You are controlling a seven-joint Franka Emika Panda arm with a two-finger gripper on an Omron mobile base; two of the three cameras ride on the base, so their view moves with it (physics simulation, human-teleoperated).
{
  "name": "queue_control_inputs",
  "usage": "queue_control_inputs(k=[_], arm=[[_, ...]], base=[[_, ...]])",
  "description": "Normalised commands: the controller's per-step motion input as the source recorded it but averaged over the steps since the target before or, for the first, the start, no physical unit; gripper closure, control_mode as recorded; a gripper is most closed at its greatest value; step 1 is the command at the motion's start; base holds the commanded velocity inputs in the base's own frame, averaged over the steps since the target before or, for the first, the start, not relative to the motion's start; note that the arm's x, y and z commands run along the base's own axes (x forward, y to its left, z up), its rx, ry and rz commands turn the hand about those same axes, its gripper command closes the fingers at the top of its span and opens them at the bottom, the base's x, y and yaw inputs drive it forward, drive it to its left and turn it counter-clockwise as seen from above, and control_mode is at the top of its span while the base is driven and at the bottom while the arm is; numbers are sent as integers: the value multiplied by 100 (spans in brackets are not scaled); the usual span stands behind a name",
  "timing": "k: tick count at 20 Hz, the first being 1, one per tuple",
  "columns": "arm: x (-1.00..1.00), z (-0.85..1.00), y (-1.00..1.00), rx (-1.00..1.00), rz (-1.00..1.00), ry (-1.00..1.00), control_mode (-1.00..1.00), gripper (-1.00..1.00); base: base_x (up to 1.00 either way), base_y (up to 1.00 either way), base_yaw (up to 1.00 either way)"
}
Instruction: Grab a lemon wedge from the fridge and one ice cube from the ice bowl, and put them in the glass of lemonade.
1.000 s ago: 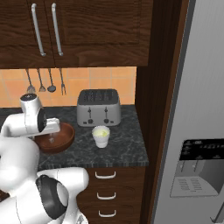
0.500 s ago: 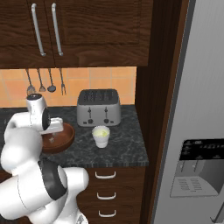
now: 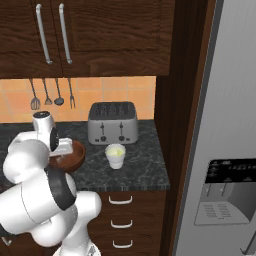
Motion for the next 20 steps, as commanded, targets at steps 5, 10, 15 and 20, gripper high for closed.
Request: queue_control_inputs(k=[5,10,15,20], arm=[[22,-23,2,0,0,0,-100,-100],[28,-20,5,0,0,0,-100,-100],[20,-22,11,0,0,0,-100,-100],[23,-20,11,0,0,0,-100,-100]], base=[[0,0,0],[0,0,0],[0,0,0],[0,0,0]])
